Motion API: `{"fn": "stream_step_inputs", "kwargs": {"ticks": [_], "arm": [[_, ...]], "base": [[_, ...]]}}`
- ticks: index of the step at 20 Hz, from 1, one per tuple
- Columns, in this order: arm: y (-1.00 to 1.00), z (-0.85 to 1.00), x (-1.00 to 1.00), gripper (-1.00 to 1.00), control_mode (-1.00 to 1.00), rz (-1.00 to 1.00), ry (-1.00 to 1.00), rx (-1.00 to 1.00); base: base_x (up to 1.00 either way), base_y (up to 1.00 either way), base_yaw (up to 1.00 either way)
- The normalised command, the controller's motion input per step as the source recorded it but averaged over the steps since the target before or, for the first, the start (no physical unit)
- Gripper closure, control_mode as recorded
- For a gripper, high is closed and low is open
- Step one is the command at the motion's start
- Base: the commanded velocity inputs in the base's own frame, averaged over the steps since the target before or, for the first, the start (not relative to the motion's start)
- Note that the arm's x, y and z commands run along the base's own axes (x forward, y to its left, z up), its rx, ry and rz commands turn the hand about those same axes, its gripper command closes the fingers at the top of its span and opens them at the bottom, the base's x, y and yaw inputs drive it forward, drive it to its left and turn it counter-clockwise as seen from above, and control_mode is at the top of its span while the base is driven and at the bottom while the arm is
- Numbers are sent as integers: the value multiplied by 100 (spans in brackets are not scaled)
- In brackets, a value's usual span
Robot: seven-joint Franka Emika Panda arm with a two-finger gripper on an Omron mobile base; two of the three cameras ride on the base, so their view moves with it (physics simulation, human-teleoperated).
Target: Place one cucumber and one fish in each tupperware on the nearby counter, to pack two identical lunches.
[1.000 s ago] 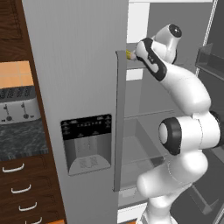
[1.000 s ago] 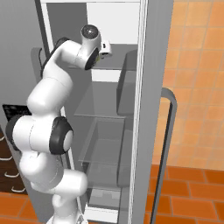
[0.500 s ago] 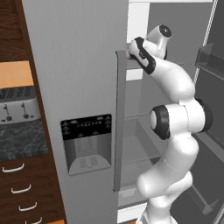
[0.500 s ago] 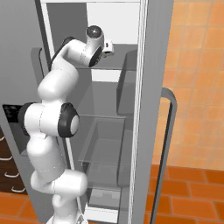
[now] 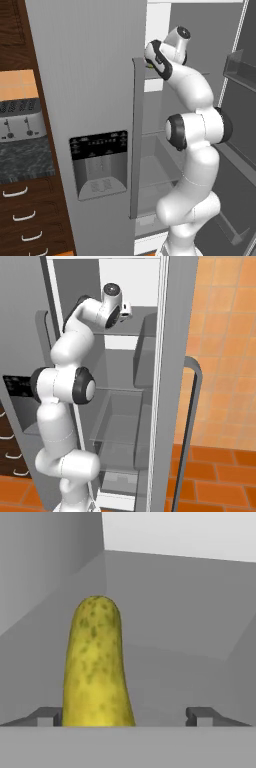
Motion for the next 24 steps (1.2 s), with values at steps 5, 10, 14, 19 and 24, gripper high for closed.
{"fn": "stream_step_inputs", "kwargs": {"ticks": [5, 10, 14, 19, 24], "arm": [[1, -10, 0, 100, -100, 0, 0, 0], [0, 0, -1, 100, -100, 0, 0, 0], [-11, 0, -87, 100, -100, 0, -17, 4], [-9, 7, -100, 100, -100, 0, -31, 6], [-8, 5, -100, 100, -100, 0, -38, 6]], "base": [[0, 0, 0], [0, 0, 0], [0, 0, 0], [0, 0, 0], [0, 0, 0]]}}
